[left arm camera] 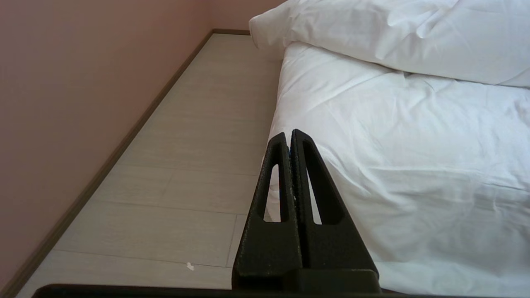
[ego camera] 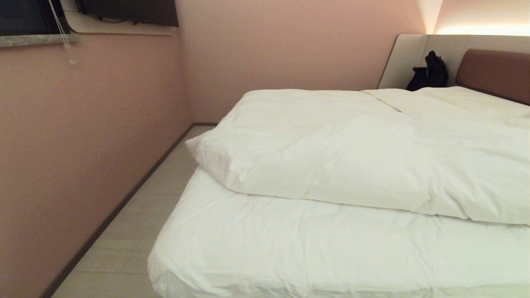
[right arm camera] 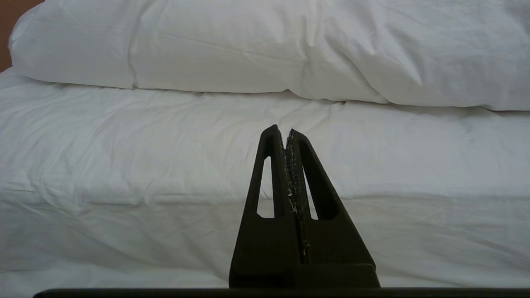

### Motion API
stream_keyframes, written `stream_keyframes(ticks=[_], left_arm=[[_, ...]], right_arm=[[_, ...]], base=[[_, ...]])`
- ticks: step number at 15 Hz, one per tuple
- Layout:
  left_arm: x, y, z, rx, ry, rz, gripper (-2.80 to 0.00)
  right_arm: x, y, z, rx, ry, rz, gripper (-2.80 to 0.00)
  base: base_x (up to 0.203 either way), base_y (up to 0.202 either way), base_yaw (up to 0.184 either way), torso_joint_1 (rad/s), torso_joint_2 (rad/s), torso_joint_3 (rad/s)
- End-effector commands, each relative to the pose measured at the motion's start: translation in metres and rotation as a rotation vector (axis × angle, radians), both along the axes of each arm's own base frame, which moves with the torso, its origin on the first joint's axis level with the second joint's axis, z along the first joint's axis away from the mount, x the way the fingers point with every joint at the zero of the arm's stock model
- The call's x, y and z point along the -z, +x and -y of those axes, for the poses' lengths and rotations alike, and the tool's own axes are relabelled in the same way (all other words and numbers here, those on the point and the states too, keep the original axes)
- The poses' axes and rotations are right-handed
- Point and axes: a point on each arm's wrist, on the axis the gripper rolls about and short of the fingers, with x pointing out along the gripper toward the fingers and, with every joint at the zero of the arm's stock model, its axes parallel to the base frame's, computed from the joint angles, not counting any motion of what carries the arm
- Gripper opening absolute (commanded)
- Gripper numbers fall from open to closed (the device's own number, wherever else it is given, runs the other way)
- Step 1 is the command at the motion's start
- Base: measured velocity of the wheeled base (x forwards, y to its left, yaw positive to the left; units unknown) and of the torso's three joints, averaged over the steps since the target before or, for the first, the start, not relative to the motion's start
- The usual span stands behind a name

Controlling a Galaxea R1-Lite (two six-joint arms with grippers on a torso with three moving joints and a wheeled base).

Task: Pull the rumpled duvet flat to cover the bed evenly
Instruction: Hold the folded corner of the quilt

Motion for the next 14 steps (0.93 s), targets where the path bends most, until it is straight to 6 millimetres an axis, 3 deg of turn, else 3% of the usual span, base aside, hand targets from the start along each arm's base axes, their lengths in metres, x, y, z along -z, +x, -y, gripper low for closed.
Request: stream_keyframes(ticks=[1,10,14], left_arm=[[-0.001,0.000,0.000,-0.002,0.002,0.002,-2.80],[-0.002,-0.001,0.000,0.002,0.006,0.009,-2.80],[-0.033,-0.012,0.001,0.025,-0.005,0.097,-2.80]], right_arm=[[0.000,0.000,0.000,0.000,-0.001,-0.001,-2.80],[0.000,0.000,0.000,0.000,-0.001,-0.001,-2.80],[0.000,0.000,0.000,0.000,-0.001,-0.001,-2.80]], base=[[0.000,0.000,0.000,0.000,0.00,0.000],[0.000,0.000,0.000,0.000,0.00,0.000],[0.000,0.000,0.000,0.000,0.00,0.000]])
